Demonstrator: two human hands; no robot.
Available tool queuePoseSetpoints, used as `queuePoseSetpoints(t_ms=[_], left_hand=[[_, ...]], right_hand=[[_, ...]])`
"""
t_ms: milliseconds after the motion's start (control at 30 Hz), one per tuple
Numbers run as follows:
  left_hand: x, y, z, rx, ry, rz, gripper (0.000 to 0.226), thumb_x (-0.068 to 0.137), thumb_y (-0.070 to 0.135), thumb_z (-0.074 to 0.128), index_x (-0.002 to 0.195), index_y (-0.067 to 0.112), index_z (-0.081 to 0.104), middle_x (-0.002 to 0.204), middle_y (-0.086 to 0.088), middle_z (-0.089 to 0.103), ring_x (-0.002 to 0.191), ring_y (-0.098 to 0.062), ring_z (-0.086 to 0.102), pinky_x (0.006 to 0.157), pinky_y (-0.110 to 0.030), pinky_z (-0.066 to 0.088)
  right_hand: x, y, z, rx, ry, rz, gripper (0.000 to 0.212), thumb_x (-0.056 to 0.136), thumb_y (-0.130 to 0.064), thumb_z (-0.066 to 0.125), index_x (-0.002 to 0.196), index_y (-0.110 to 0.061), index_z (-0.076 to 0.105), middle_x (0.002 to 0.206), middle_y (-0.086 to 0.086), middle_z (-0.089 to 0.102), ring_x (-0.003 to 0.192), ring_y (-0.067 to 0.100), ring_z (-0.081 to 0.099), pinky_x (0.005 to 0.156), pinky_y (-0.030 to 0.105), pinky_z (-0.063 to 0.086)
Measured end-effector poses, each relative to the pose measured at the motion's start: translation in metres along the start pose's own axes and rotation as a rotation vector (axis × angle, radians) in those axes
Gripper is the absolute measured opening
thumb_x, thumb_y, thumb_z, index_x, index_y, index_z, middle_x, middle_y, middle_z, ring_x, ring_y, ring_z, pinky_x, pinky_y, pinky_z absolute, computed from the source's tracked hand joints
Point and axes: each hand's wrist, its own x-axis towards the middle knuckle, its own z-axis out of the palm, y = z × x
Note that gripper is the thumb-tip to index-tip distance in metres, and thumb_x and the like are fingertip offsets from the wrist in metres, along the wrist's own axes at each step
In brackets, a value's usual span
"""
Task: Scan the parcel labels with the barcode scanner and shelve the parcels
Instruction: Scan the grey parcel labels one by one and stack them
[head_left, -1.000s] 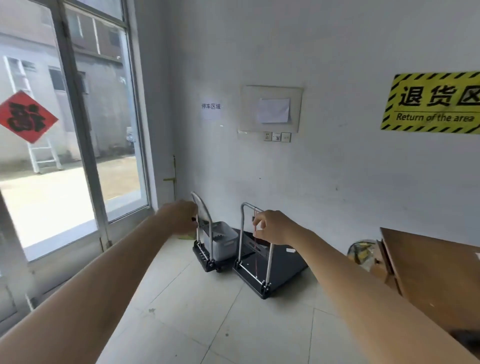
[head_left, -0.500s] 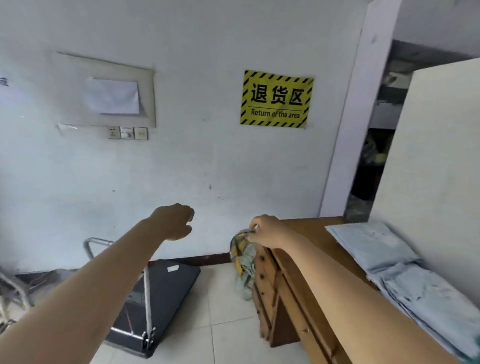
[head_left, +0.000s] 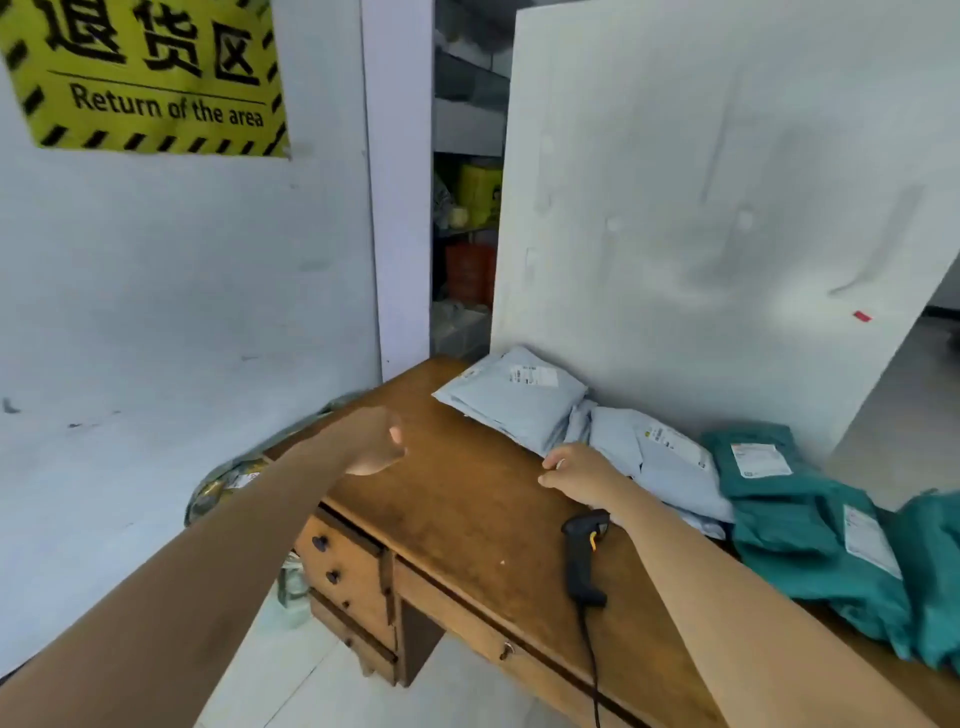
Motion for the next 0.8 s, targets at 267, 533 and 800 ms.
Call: queuePoseSetpoints(t_ms=[267, 533, 800], left_hand=[[0.127, -0.016, 0.079, -0.059, -0.154, 0.075, 0.023, 0.092, 0.023, 0.052, 0.111, 0.018, 0.062, 0.113, -0.005, 0.064, 0.100, -0.022, 0.060, 0.086, -0.033, 0.052], [0.256, -0.016, 0.161, -0.298, -0.151, -0.119, 0.032, 0.096, 0.021, 0.051, 0.125, 0.007, 0.055, 0.122, -0.014, 0.061, 0.109, -0.029, 0.058, 0.090, -0.037, 0.048], [0.360, -0.015, 0.182, -0.579, -0.120, -0.349, 0.047, 0.091, 0.031, 0.059, 0.130, 0.008, 0.047, 0.128, -0.013, 0.055, 0.113, -0.032, 0.056, 0.091, -0.040, 0.048]], right_hand=[[0.045, 0.064, 0.039, 0.061, 0.110, 0.417, 0.026, 0.087, -0.010, 0.058, 0.089, 0.016, 0.064, 0.095, 0.034, 0.062, 0.102, 0.044, 0.060, 0.074, 0.044, 0.049], [0.129, 0.137, 0.120, 0.229, 0.315, 0.827, 0.079, 0.073, -0.044, 0.077, 0.134, -0.010, 0.040, 0.132, 0.011, 0.053, 0.122, 0.031, 0.052, 0.092, 0.039, 0.048], [0.168, 0.140, 0.152, 0.135, 0.293, 1.045, 0.074, 0.085, -0.037, 0.065, 0.140, -0.004, 0.028, 0.136, 0.018, 0.047, 0.123, 0.034, 0.048, 0.091, 0.041, 0.048]])
